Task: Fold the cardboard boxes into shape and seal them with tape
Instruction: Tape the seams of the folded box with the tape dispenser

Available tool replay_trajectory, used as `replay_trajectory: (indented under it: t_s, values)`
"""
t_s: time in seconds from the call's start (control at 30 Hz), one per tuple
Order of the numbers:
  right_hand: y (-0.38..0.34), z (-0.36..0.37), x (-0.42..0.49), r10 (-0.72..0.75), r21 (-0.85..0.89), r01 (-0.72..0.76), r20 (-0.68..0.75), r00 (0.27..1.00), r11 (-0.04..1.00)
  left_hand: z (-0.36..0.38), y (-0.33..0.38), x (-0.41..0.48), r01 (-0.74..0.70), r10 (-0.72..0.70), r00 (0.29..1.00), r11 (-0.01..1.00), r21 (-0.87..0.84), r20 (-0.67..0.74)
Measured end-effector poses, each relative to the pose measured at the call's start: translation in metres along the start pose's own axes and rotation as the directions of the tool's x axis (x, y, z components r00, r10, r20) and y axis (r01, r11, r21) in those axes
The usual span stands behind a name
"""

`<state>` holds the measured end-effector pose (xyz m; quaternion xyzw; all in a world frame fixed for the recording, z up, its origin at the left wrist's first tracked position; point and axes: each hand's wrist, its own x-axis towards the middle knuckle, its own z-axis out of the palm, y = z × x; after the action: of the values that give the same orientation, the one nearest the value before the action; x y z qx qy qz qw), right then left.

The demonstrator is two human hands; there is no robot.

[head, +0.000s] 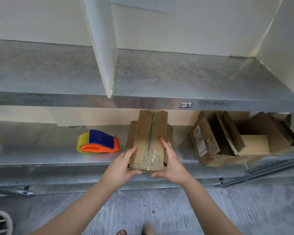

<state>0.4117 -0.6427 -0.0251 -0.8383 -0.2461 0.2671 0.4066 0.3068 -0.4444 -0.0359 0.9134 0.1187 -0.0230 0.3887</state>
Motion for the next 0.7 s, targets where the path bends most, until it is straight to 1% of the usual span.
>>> replay_trajectory:
  t_s: [0.07, 0.13, 0.2, 0.27, 0.43, 0.53, 0.6, 0.7]
  values:
    - [0.006, 0.004, -0.005, -0.013, 0.041, 0.013, 0.003, 1.000, 0.999, 0.004, -0.001, -0.008, 0.015, -0.014, 1.000, 1.000, 0.025, -0.016]
    - [0.012, 0.005, -0.008, -0.022, 0.074, 0.022, 0.002, 1.000, 0.997, 0.006, -0.002, -0.010, 0.009, -0.008, 1.000, 1.000, 0.015, -0.025]
    - [0.020, 0.003, -0.009, -0.022, 0.068, 0.021, 0.009, 1.000, 0.997, 0.007, -0.001, -0.006, -0.036, 0.036, 0.999, 0.999, -0.032, 0.019]
    - [0.028, -0.002, -0.011, -0.012, 0.059, 0.009, 0.038, 0.999, 0.998, 0.013, 0.004, -0.004, -0.060, 0.066, 0.993, 0.996, -0.059, 0.100]
    - [0.042, -0.024, -0.011, 0.050, 0.000, -0.050, 0.137, 0.989, 0.999, 0.035, 0.019, -0.003, 0.030, -0.020, 0.994, 0.995, -0.090, 0.109]
    - [0.043, -0.034, -0.005, 0.035, 0.029, -0.037, 0.075, 0.997, 0.999, 0.033, 0.026, 0.010, 0.046, -0.038, 0.996, 0.994, -0.095, 0.087]
    - [0.044, -0.037, -0.003, 0.025, 0.031, -0.026, 0.030, 0.999, 0.999, 0.031, 0.026, 0.017, 0.028, -0.020, 0.996, 0.995, -0.094, 0.092]
    - [0.050, -0.035, -0.005, 0.009, -0.017, -0.008, 0.056, 0.998, 1.000, 0.033, 0.022, 0.015, -0.021, 0.025, 0.992, 0.999, -0.033, 0.124]
